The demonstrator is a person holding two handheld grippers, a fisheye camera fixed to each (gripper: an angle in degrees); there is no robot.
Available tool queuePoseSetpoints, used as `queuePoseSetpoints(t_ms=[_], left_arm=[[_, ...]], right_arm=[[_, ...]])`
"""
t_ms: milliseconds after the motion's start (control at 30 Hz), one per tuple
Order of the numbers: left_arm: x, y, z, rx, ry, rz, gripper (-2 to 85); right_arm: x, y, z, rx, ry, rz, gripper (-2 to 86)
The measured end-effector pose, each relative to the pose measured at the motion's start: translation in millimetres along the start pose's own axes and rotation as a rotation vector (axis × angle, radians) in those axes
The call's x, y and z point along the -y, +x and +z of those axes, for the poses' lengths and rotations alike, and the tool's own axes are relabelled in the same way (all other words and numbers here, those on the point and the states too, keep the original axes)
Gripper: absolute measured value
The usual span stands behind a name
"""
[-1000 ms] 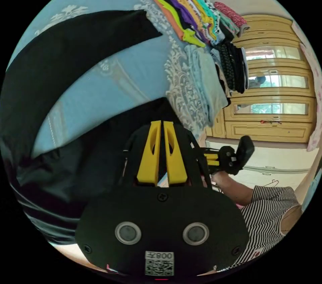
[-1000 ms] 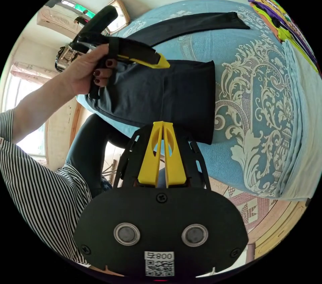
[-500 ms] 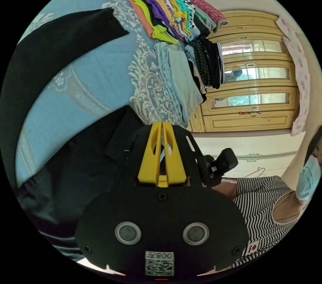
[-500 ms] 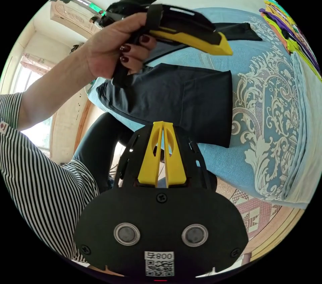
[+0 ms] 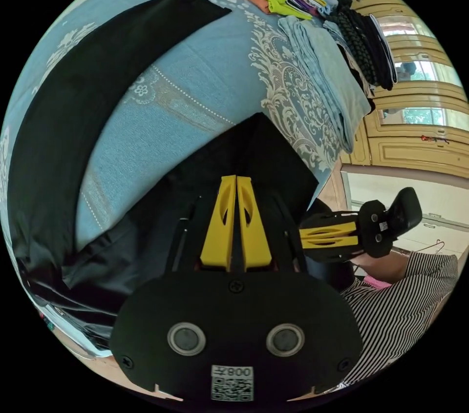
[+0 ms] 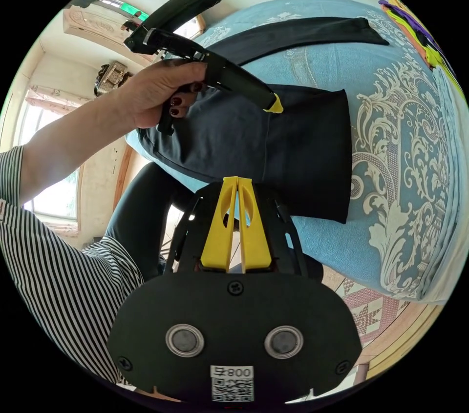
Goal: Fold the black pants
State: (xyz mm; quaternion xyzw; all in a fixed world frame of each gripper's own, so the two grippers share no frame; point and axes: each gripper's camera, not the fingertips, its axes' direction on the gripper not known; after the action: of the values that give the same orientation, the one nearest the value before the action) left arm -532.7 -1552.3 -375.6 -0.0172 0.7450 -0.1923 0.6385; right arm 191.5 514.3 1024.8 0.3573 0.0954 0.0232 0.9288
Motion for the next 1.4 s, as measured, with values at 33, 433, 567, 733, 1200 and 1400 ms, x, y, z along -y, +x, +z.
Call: queuePoseSetpoints(t_ms=[33, 433, 567, 733, 1200, 1400], left_arm=[[-1, 1, -1, -0.004, -0.006, 0.005, 0.3], [29, 49, -58, -0.381, 0.164, 0.162, 0.1], [3, 35, -67, -0.391, 0.182, 0.153, 0.1], [-91, -20, -62, -0.262, 0.168, 0.041, 0.1], [-230, -46, -45, -0.529, 0.137, 0.076, 0.1], [-364, -117, -84, -0.451, 0.182, 0.016, 0.5]], right_arm=[[0, -1, 0, -0.003, 0.001, -0.002, 0.1], [-13, 41, -52, -0.346, 0.072, 0.184, 0.0], [-43, 84, -85, -0.373, 0.134, 0.362, 0.0], [-63, 77, -84, -0.241, 0.194, 0.324, 0.0], [-104, 94, -91, -0.270, 0.181, 0.382, 0.5], [-116, 108, -78, -0.179, 0.200, 0.434, 4.1]])
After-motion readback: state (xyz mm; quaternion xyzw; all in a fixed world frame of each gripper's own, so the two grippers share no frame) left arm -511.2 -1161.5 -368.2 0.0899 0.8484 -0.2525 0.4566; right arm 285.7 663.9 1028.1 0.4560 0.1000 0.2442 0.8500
